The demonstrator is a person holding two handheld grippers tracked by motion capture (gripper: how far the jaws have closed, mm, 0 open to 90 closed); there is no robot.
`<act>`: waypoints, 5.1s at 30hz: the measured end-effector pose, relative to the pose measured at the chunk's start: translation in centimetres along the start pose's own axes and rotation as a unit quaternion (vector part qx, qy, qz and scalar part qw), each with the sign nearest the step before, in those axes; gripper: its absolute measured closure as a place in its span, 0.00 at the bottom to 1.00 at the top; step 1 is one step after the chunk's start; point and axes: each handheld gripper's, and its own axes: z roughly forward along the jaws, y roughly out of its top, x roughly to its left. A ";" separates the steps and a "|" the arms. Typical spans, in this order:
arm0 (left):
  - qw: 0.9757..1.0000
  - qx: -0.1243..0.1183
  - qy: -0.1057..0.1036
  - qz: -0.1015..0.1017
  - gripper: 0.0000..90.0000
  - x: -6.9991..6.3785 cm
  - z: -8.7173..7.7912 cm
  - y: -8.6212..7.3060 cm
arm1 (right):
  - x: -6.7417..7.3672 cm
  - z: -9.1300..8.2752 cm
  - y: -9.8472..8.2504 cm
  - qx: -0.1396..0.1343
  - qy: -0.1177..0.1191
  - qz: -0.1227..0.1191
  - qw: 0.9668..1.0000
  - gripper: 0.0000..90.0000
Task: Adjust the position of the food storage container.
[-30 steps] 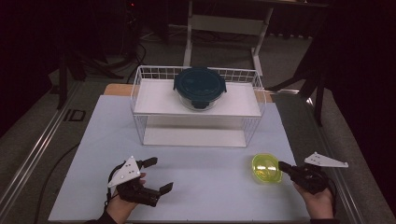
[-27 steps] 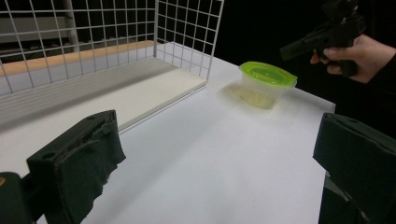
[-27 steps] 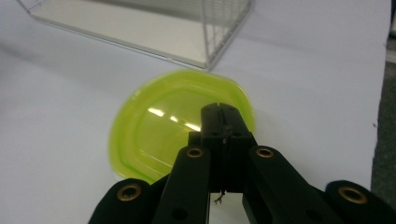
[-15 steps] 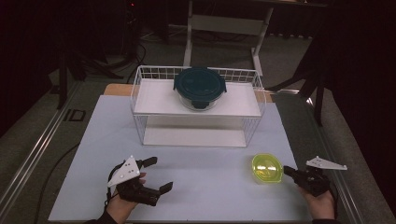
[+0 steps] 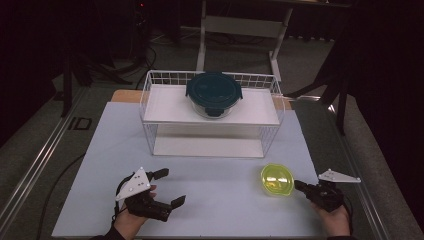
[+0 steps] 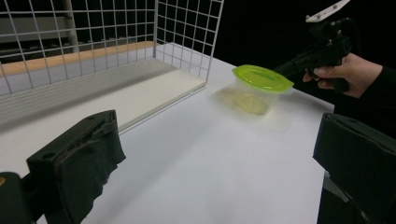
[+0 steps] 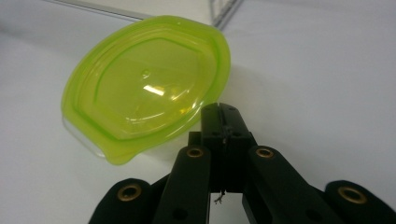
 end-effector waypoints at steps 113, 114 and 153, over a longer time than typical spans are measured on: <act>1.000 -0.005 0.000 -0.001 0.01 0.1 -0.1 0.0 | 10.6 12.0 4.1 0.082 0.147 -0.109 0.980 1.00; 1.000 -0.005 0.000 -0.001 0.01 0.1 -0.1 0.0 | 10.6 12.2 4.2 0.082 0.146 -0.108 0.980 1.00; 1.000 0.000 -0.017 0.010 0.01 0.1 0.2 0.2 | 13.3 8.9 6.0 0.029 0.130 -0.137 0.982 0.61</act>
